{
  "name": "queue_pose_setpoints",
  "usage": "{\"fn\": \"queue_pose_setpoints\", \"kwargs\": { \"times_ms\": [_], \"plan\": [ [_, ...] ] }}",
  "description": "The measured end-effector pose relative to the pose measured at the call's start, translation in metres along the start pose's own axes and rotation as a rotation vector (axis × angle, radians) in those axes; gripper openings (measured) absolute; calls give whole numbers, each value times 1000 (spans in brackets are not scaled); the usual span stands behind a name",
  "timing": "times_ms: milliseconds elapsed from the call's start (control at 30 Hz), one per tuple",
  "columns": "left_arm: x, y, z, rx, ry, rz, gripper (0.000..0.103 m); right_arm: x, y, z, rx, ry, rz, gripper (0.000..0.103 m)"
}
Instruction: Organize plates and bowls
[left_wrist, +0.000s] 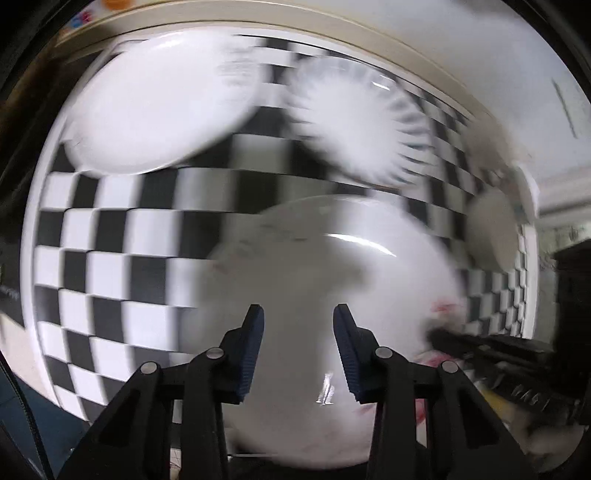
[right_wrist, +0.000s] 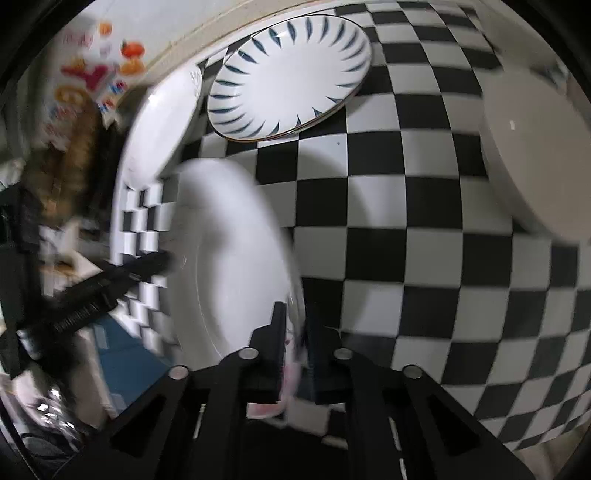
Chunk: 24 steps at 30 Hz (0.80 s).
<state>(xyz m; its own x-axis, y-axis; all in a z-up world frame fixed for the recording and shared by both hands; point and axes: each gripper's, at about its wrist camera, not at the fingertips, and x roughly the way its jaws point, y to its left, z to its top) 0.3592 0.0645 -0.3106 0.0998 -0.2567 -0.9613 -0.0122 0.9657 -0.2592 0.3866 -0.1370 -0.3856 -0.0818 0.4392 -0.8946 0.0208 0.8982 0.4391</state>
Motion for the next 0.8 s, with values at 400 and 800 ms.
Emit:
{"fn": "queue_pose_setpoints", "kwargs": {
  "times_ms": [400, 800],
  "plan": [
    [26, -36, 14, 85, -10, 102, 37, -4, -33, -16, 64, -16, -81, 5],
    [-35, 75, 28, -275, -122, 116, 40, -72, 11, 42, -72, -91, -48, 33]
  ]
}}
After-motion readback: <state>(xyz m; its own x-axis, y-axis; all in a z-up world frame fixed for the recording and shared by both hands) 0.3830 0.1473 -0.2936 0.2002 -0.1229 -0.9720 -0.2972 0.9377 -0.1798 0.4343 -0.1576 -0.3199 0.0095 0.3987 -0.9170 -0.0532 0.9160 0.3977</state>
